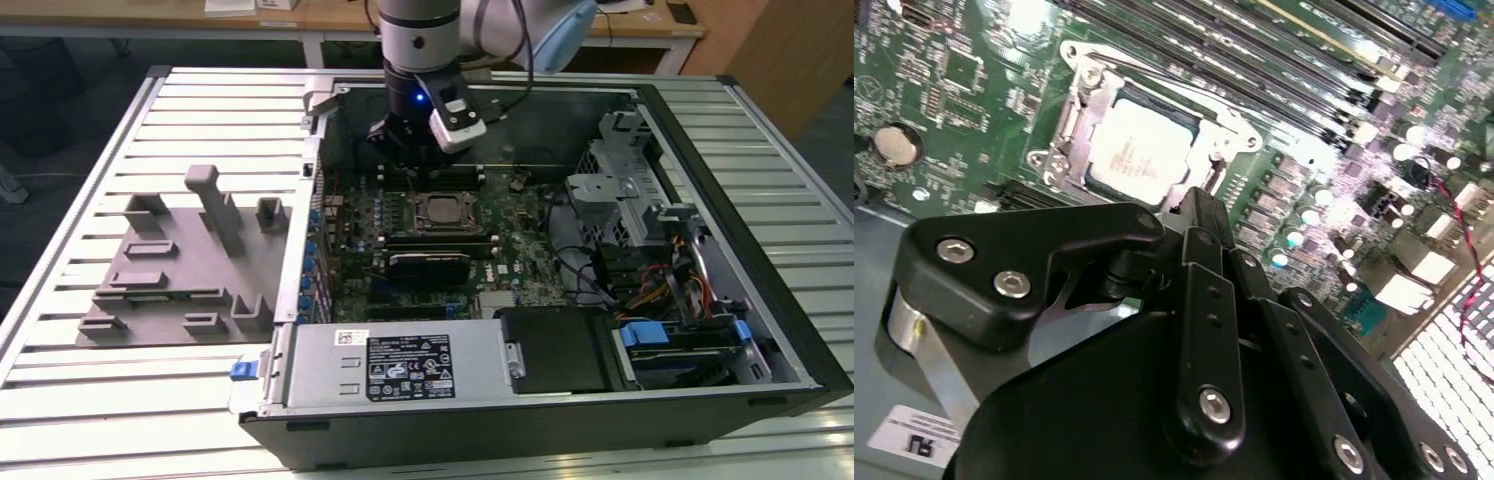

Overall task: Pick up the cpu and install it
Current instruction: 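Install the first cpu locking lever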

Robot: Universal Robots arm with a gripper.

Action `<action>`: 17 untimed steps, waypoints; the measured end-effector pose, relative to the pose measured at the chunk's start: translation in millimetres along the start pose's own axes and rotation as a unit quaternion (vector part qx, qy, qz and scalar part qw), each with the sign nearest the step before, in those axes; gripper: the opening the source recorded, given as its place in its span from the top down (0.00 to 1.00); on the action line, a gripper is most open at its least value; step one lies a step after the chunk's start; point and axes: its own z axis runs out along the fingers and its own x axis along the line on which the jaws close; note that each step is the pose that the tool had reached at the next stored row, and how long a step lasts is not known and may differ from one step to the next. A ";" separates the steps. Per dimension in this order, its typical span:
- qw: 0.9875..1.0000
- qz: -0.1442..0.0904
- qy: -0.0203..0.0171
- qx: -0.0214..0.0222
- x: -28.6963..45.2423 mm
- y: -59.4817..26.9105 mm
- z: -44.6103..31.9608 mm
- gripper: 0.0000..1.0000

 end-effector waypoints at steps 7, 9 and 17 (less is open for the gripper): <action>1.000 0.001 0.000 0.000 10.7 -1.1 -0.7 0.89; 1.000 0.001 0.000 0.000 10.7 -1.2 -2.2 0.89; 1.000 0.001 0.000 0.000 11.1 -1.4 -7.6 0.89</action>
